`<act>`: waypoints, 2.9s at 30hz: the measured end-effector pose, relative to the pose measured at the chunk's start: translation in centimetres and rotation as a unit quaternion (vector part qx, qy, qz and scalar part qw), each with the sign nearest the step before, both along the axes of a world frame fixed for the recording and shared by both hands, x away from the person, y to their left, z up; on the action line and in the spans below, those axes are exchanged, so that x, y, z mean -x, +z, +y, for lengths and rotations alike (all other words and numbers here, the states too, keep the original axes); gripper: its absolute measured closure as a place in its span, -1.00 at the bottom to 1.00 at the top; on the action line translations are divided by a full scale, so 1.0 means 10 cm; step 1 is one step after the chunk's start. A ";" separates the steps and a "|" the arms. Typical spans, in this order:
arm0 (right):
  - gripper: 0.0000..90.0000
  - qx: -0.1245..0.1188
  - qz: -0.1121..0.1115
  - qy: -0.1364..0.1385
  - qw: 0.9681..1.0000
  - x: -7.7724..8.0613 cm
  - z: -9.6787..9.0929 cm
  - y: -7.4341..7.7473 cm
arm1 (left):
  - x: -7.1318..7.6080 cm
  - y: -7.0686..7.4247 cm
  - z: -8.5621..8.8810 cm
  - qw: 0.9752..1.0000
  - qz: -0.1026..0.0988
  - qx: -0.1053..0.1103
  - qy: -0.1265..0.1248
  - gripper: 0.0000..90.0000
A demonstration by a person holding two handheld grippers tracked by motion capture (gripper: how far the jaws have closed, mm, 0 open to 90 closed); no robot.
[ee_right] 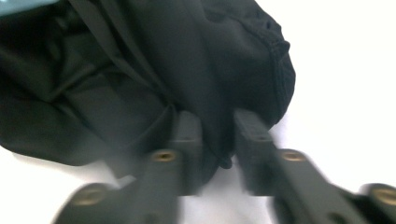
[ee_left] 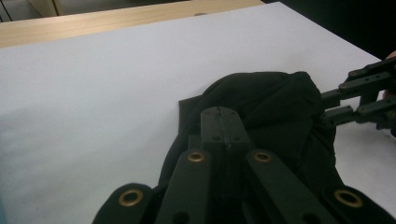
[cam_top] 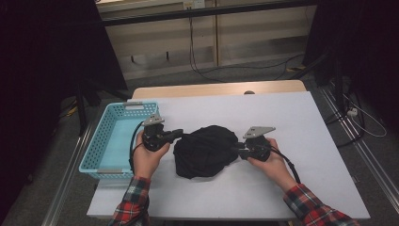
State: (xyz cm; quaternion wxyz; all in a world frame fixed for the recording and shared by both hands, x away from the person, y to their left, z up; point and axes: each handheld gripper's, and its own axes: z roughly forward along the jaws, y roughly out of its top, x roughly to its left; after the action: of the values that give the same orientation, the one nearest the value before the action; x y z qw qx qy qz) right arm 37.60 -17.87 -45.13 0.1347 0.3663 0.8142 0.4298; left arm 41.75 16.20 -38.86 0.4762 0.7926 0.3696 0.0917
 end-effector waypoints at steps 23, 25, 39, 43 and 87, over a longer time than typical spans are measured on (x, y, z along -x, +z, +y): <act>0.73 -0.047 -0.004 -0.063 0.997 0.19 -0.51 0.24 | -0.12 -0.07 -0.35 1.000 -0.001 -0.024 -0.020 1.00; 0.66 -0.047 -0.001 -0.077 0.996 0.13 -0.47 0.18 | -0.15 -0.08 -0.30 1.000 0.001 -0.029 -0.011 1.00; -0.08 -0.059 0.000 -0.106 0.993 0.27 -0.65 0.22 | -0.16 -0.14 -0.16 1.000 0.013 0.000 -0.005 0.61; -0.11 -0.058 -0.001 -0.112 0.992 0.28 -0.64 0.22 | -0.08 -0.07 -0.20 1.000 -0.005 0.015 -0.015 0.22; -0.59 -0.020 0.004 -0.130 0.991 0.25 -0.63 0.17 | 0.08 -0.26 -0.60 0.994 0.031 -0.071 -0.082 0.96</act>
State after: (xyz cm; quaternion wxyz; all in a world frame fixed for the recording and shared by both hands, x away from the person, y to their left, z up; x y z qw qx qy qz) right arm 35.09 -24.14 -43.46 0.1787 0.4734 0.7514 0.4235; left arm 40.98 10.16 -41.51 0.4126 0.8547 0.3102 0.0540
